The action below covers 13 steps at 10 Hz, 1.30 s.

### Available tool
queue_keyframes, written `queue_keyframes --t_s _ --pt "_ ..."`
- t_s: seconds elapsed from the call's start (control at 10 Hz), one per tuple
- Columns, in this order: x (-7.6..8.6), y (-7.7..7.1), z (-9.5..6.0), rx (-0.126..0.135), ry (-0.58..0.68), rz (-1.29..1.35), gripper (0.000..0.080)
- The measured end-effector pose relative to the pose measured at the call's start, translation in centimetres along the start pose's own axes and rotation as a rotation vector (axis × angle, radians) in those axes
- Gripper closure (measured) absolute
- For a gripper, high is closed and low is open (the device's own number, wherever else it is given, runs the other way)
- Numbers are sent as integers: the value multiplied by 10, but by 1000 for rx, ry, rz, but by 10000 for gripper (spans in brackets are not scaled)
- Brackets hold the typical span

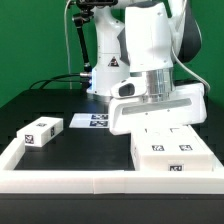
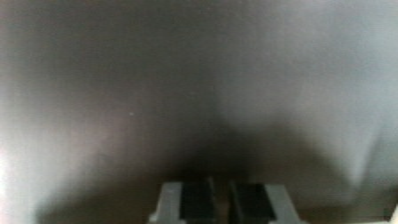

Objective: Assemble cabinet

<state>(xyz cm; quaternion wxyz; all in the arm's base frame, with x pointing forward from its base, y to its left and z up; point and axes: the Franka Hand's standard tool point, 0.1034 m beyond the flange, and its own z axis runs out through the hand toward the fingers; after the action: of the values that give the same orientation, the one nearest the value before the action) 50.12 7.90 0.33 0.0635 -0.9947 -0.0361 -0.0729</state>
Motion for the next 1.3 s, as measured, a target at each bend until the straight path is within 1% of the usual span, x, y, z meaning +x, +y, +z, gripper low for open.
queue_keyframes --t_s 0.1,0.2,0.3,0.4,0.5,0.7,1.0,1.1,1.2,1.3 --pt "-4 2 -1 -2 -4 -26 787" --pt "-5 2 -5 -4 -4 -36 787" --pt "-3 4 -12 -7 -1 -52 796" --pt "-3 6 -24 -12 -15 -68 796" --pt "1 5 -39 -17 -18 -79 797" --pt "10 4 -64 -25 -25 -101 797" --pt "28 2 -91 -31 -34 -112 797" --pt "35 0 -97 -30 -39 -115 797" --pt "40 -1 -100 -29 -38 -117 797" --pt "37 0 -98 -29 -41 -116 797"
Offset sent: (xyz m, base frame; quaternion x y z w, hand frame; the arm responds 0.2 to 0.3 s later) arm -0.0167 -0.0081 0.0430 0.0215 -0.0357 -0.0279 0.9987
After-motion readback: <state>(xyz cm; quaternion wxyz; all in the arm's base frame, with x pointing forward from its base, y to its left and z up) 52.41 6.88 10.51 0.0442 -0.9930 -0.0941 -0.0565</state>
